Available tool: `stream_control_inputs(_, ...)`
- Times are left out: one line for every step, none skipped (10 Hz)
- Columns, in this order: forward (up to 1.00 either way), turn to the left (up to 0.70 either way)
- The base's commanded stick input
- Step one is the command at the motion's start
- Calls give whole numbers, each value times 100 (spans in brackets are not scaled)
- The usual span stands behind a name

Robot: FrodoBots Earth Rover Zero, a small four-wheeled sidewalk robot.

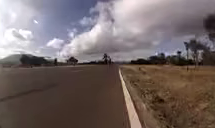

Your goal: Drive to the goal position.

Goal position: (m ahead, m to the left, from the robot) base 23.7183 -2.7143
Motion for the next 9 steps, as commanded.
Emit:
stream_control_inputs(90,-33)
stream_control_inputs(89,-33)
stream_control_inputs(89,-33)
stream_control_inputs(90,-33)
stream_control_inputs(87,-31)
stream_control_inputs(87,-29)
stream_control_inputs(87,-20)
stream_control_inputs(88,-6)
stream_control_inputs(88,0)
